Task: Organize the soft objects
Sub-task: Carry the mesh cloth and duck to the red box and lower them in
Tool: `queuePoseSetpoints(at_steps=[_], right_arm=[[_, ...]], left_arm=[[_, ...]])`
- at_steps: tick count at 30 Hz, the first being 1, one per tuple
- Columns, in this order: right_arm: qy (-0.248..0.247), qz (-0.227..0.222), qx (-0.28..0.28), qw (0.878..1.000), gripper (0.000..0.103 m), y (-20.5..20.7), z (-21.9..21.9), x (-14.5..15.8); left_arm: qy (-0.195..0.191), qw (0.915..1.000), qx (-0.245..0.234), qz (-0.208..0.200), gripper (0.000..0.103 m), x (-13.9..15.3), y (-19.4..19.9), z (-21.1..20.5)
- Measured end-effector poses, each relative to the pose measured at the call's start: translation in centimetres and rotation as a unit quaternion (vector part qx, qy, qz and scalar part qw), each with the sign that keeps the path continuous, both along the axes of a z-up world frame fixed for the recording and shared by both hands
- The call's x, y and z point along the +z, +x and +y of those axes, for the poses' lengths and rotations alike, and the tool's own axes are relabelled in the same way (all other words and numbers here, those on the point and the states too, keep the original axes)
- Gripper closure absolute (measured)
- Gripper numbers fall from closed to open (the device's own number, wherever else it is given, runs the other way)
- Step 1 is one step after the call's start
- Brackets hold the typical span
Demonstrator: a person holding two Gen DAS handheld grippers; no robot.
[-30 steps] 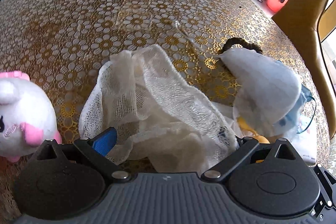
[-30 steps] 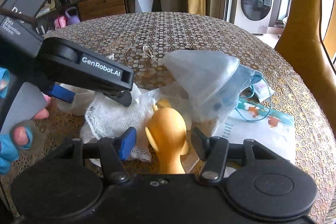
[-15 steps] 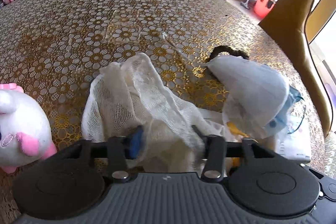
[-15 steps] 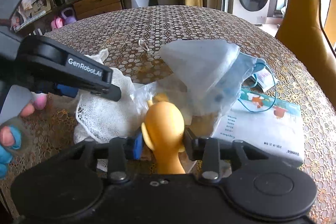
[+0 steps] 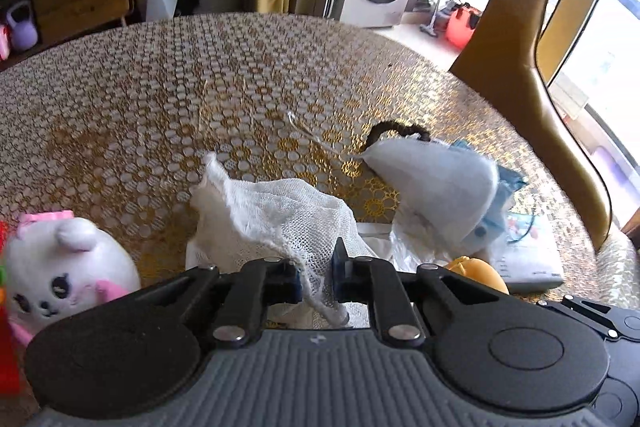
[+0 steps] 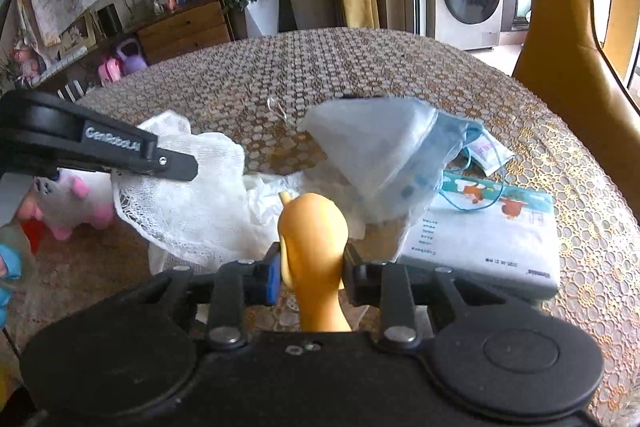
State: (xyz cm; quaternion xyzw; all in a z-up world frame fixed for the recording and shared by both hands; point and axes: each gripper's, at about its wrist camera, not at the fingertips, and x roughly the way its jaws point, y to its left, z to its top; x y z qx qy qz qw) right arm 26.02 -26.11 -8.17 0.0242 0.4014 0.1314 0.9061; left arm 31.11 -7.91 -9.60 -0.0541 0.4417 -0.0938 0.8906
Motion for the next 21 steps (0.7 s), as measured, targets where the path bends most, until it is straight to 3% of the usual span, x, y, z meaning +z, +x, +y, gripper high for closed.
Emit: queuePoseSetpoints(at_steps=[12, 21], right_arm=[[0.035, -0.025, 0.011, 0.999, 0.075, -3.2, -0.2, 4.9], [0.054, -0.051, 0.040, 0.996, 0.074, -5.9, 2.2, 9.7]], left_arm=[[-0.012, 0.9989, -0.026, -0.037, 0.091, 5.8, -4.5, 2.9], [-0.008, 0.9984, -0.024, -0.050, 0.091, 9.7, -8.2, 6.8]])
